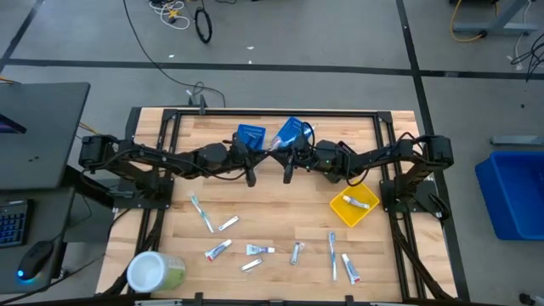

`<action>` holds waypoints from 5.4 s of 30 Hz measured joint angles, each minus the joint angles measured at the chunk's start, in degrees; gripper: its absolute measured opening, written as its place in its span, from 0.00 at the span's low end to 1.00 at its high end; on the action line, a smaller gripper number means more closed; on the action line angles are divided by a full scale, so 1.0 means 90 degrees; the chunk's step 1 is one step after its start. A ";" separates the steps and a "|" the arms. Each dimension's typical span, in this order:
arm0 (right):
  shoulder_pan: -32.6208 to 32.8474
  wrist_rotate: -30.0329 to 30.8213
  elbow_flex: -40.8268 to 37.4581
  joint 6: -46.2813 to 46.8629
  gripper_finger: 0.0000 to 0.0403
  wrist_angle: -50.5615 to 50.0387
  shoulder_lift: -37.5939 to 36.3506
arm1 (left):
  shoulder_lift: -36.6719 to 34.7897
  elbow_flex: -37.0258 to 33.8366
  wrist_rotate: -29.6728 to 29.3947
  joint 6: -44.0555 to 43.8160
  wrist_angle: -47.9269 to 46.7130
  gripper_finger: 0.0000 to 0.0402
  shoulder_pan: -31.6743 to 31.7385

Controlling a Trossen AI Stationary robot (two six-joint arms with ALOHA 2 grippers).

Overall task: Pick & Place Travel size toiletries
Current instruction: Put the orange toothbrush into the right blue basket, then put the silver nail cutter into the black basket

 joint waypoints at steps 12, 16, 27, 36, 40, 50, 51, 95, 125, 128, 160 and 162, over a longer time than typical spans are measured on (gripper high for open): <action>-0.0002 0.0194 0.0002 -0.0115 0.07 -0.0119 0.0000 | 0.0017 -0.0005 -0.0244 -0.0175 -0.0273 0.22 -0.0010; -0.0007 0.0665 0.0002 -0.0165 0.07 -0.0517 0.0000 | 0.0017 -0.0007 -0.0644 -0.0305 -0.0599 0.29 -0.0010; -0.0407 0.1524 0.0002 -0.0167 0.07 -0.1732 -0.0181 | 0.0017 -0.0012 -0.1157 -0.0556 -0.1046 0.40 -0.0005; -0.1205 0.1975 0.0010 0.0490 0.07 -0.2962 -0.1138 | 0.0017 -0.0012 -0.1157 -0.0556 -0.1045 0.39 -0.0005; -0.1529 0.2081 0.0010 0.1420 0.07 -0.3704 -0.1031 | 0.0017 -0.0012 -0.1157 -0.0556 -0.1041 0.39 -0.0005; -0.1745 0.1530 0.0002 0.2196 0.10 -0.3099 -0.0033 | 0.0017 -0.0012 -0.1158 -0.0556 -0.1039 0.39 -0.0005; -0.1757 0.1398 0.0004 0.2196 0.11 -0.2989 -0.0013 | 0.0017 -0.0012 -0.1157 -0.0557 -0.1039 0.39 -0.0005; -0.0636 0.1483 0.0000 -0.0808 0.40 -0.4993 -0.2059 | 0.0015 -0.0010 0.0020 -0.0787 -0.1223 0.38 -0.0008; -0.0619 0.0061 0.0002 -0.2138 0.47 -0.3970 -0.1785 | 0.0012 -0.0005 0.1510 -0.2627 -0.4500 0.38 -0.1218; -0.0619 0.0069 0.0002 -0.1917 0.50 -0.3989 -0.1785 | 0.0012 -0.0005 0.1578 -0.3179 -0.4686 0.38 -0.1738; -0.0325 0.0065 0.0002 -0.1518 0.50 -0.4532 -0.1785 | 0.0043 -0.0869 -0.0222 -0.5062 -0.4826 0.36 -0.4165; -0.0323 0.0065 0.0002 -0.1518 0.51 -0.4529 -0.1785 | 0.0204 -0.0868 -0.0248 -0.5003 -0.4644 0.34 -0.4165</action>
